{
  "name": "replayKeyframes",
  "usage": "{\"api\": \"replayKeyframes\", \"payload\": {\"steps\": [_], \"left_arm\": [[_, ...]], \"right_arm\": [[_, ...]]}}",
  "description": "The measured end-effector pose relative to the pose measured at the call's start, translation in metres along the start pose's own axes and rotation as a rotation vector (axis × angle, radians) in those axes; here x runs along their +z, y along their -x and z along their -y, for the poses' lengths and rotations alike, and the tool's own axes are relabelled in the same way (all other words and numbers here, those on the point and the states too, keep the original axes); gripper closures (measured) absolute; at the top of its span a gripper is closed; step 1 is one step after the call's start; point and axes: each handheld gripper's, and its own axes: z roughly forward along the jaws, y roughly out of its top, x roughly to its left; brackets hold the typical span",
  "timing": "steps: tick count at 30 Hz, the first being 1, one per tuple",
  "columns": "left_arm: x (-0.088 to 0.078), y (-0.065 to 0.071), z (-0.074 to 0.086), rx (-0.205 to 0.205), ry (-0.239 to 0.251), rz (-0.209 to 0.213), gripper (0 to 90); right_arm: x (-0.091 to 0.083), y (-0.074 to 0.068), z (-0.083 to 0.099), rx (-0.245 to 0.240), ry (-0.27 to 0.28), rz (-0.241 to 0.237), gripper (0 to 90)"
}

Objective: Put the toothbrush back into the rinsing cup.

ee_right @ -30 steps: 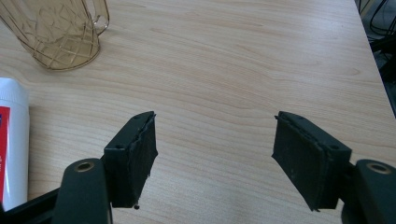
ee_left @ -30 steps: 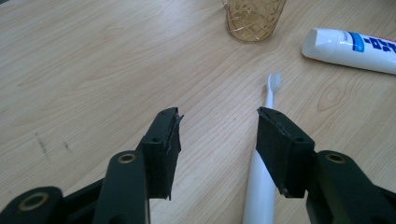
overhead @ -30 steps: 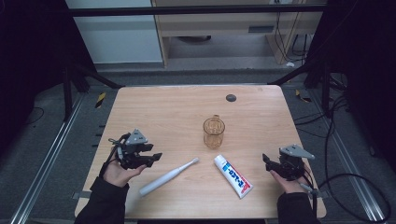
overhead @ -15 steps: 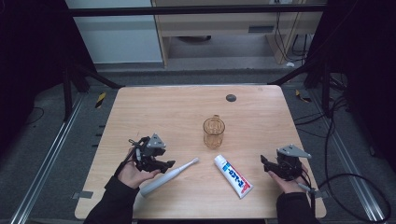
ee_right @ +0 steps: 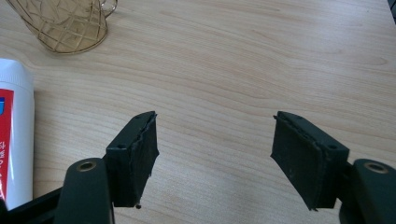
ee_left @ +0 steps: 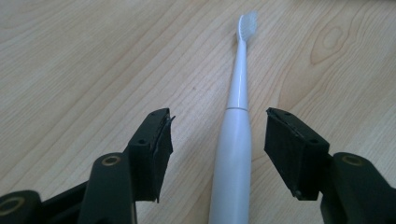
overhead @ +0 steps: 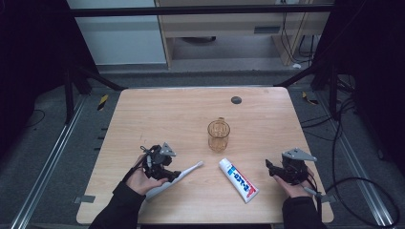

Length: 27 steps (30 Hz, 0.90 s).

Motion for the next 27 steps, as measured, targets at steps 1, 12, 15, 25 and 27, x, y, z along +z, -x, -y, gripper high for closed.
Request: {"api": "replayKeyframes", "payload": {"steps": [1,12,15,25,27], "left_arm": [[0.001,0.0,0.0,0.006,-0.009,0.003,41.0],[0.01,0.004,0.0,0.039,-0.072,0.019,46.7],[0.012,0.005,0.0,0.051,-0.09,0.021,48.8],[0.019,0.006,-0.001,0.068,-0.122,0.026,53.1],[0.02,0.006,-0.001,0.071,-0.13,0.028,53.8]], "right_arm": [[0.0,0.0,0.0,0.004,-0.001,0.0,31.0],[0.002,0.0,0.0,-0.001,-0.01,-0.001,31.0],[0.002,0.0,0.0,0.001,-0.011,-0.002,31.1],[0.002,-0.001,0.0,0.001,-0.018,-0.008,31.3],[0.002,-0.001,0.0,0.0,-0.019,-0.008,31.3]]}}
